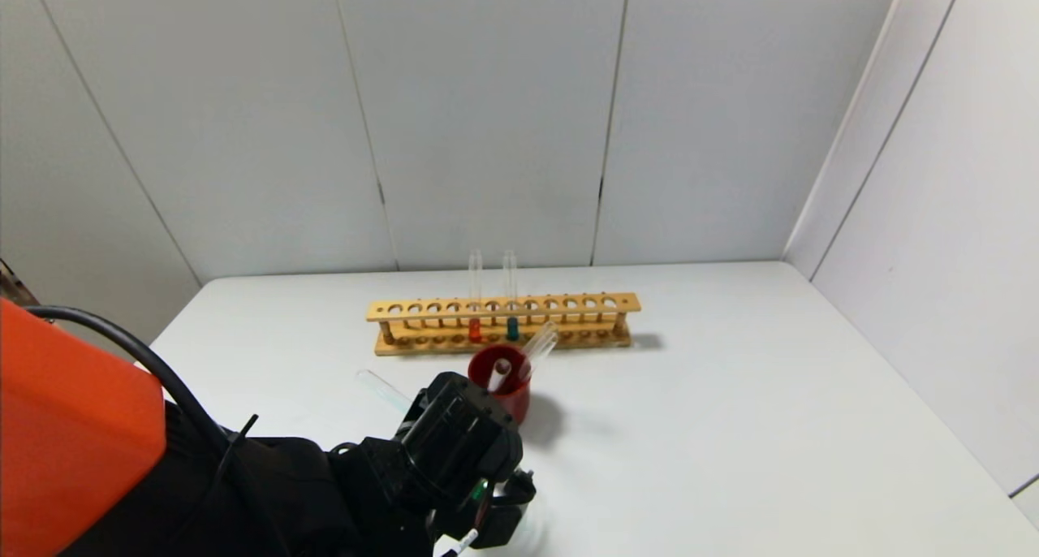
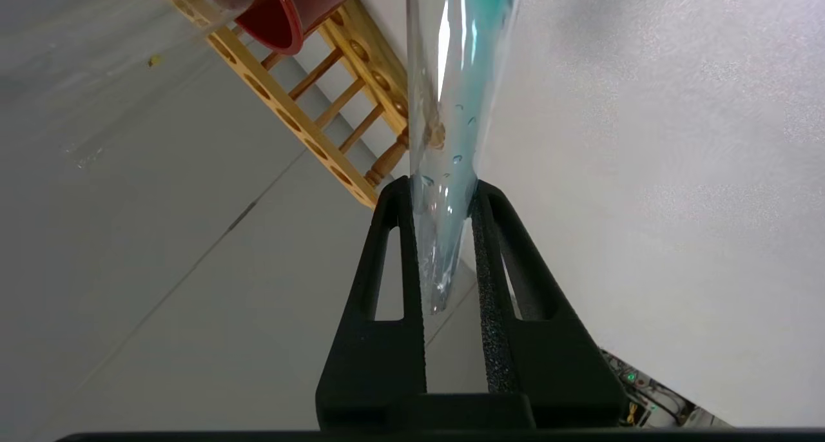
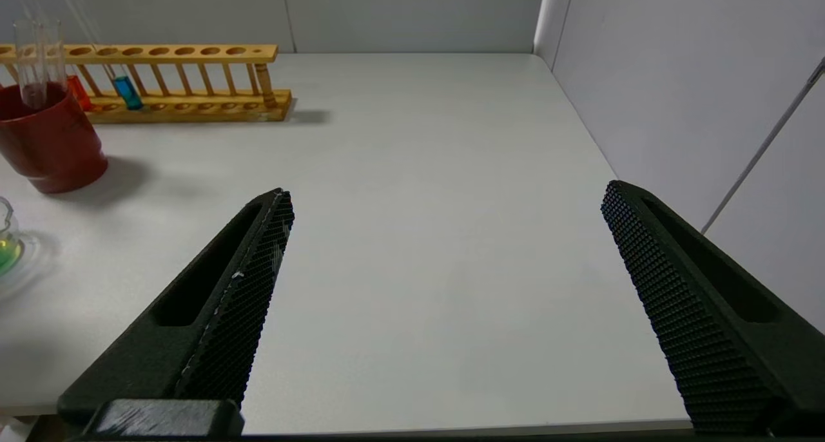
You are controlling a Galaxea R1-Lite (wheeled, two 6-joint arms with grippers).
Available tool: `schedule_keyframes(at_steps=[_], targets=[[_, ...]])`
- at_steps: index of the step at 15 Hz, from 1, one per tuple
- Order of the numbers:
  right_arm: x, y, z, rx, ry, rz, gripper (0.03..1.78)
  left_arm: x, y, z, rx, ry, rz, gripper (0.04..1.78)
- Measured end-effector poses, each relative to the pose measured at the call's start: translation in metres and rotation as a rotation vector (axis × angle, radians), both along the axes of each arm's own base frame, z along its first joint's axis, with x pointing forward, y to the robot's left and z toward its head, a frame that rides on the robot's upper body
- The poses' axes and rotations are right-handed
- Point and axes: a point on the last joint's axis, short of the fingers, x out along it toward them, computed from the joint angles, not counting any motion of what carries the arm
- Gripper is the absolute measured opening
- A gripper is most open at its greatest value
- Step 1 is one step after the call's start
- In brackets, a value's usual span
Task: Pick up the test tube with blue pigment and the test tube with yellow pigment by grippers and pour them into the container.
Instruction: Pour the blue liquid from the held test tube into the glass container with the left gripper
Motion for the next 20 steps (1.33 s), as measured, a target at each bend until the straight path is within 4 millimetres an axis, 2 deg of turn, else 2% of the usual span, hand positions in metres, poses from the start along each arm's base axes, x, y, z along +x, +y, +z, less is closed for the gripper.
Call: schedule_keyframes(at_steps=[12, 20], targets=[[0.0, 0.0, 0.0, 0.0, 0.0, 0.0, 1.74, -0.006, -0.0039, 0.0015, 0.035, -0.004, -0.041, 0.3], [0.0, 0.0, 0.0, 0.0, 0.0, 0.0, 1.74, -0.0055, -0.0048, -0.0059, 0.092, 0.015, -0.065, 0.3]])
